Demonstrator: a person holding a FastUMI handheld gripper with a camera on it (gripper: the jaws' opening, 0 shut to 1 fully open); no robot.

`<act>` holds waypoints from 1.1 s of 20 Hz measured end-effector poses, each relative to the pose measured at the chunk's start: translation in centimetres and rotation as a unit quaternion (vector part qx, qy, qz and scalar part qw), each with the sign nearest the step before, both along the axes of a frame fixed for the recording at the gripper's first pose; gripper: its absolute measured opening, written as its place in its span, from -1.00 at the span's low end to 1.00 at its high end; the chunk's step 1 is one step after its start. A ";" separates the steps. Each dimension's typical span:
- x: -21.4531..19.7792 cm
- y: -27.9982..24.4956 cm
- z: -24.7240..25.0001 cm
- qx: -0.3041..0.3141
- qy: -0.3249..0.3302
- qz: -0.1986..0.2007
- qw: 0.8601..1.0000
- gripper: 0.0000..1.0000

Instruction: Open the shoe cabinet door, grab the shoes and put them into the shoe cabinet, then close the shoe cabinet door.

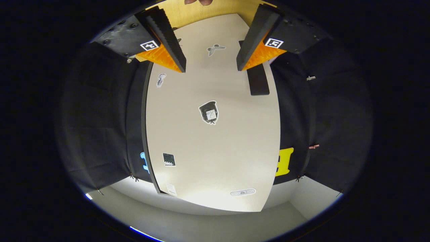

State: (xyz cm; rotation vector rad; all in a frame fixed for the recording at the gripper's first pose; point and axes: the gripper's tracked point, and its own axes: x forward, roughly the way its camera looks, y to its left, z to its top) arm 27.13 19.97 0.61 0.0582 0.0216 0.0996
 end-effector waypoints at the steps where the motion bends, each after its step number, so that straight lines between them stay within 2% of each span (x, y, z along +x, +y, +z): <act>1: 0.1 -0.1 -0.1 0.003 0.002 -0.003 1.000 0.96; 12: -0.9 -2.9 0.0 -0.003 -0.008 -0.029 1.000 0.96; 22: -1.8 -3.1 -0.2 -0.002 -0.012 -0.024 1.000 0.96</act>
